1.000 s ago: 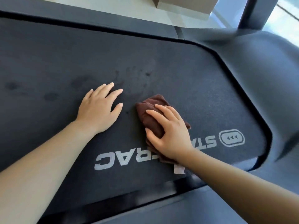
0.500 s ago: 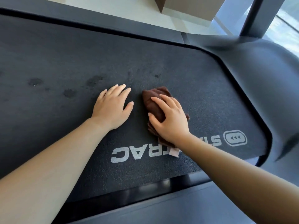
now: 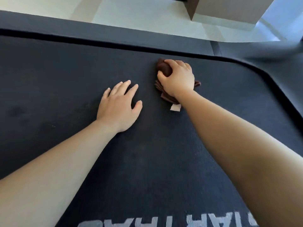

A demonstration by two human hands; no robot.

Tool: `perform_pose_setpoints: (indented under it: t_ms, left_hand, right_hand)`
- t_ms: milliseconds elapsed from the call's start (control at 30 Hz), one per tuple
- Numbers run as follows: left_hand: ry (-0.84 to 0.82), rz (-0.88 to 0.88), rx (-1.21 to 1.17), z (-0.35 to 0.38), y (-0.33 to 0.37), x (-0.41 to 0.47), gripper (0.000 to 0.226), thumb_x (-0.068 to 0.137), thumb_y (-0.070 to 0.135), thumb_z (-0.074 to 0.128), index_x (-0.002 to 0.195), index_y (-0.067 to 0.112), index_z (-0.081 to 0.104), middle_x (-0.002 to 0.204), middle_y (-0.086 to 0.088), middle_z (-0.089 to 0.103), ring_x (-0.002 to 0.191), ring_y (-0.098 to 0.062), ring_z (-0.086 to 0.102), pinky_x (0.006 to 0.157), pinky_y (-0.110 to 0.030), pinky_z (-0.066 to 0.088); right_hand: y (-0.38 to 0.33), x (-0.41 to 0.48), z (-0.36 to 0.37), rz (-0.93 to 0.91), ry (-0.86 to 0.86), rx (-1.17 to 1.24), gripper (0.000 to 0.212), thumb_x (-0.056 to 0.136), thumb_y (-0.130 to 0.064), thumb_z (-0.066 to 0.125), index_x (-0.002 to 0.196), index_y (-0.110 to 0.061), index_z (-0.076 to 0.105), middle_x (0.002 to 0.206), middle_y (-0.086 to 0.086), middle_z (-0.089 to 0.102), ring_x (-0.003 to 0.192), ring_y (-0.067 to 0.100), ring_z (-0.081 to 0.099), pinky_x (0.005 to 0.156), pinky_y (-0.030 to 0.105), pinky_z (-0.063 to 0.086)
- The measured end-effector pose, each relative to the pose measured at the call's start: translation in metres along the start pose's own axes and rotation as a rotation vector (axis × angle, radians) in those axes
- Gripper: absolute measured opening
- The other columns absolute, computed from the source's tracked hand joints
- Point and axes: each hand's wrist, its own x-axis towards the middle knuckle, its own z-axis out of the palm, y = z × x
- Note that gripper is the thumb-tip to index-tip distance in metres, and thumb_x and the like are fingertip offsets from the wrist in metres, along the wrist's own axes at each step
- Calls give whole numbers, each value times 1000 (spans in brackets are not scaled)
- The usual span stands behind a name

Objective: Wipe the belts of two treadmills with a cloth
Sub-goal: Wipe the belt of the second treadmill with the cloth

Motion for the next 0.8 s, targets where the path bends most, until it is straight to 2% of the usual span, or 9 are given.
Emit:
perform_pose_setpoints:
  t_ms: [133,267,367,467,533,700,800]
  left_hand:
    - [40,-21,33,4,-1,-2,58,89,50,29,144,32,27,154,8,21,142,-12,14,115,-37,11]
    - [29,-30,22,1,3,1,56,89,48,34,142,31,32,153,9,25,141,-11,17,114,-37,12]
    - [29,-58,5,-3,4,0,53,91,45,39,142,29,33,153,8,25,141,-12,17,115,-37,11]
    - [20,-45,-81,-6,4,-4,48,93,37,43,140,24,39,152,4,29,141,-15,19,115,-35,11]
    - [-8,3,-111,-10,-1,-15,47,95,32,41,141,21,38,153,1,28,142,-17,18,115,-35,12]
    - [-139,182,-45,-27,-40,-67,52,96,40,35,145,27,28,156,4,17,144,-16,10,116,-37,9]
    - [-133,265,-43,-35,-69,-90,51,95,40,36,145,30,30,156,5,18,144,-15,12,115,-36,9]
  right_hand:
    - [24,69,6,-42,-48,-19,52,83,-51,48,130,-30,53,130,4,54,125,30,42,103,43,37]
    - [29,72,3,-82,-96,-52,50,84,-48,47,130,-27,52,131,8,52,123,33,41,100,45,38]
    - [27,31,-10,-143,-153,-48,51,86,-48,49,132,-26,50,137,7,48,127,33,38,103,46,36]
    - [26,-31,-25,-166,-131,-25,52,86,-48,52,133,-26,51,138,4,48,129,30,37,105,47,35]
    - [17,-74,-32,-160,-90,-14,51,86,-48,54,131,-26,53,136,3,50,127,29,39,104,47,35]
    - [-32,-180,-47,-103,-97,-26,48,86,-44,55,129,-24,55,133,2,51,125,27,42,104,49,36]
    - [-69,-237,-49,-80,-85,-28,48,85,-46,52,128,-25,56,135,-1,51,124,24,43,103,49,38]
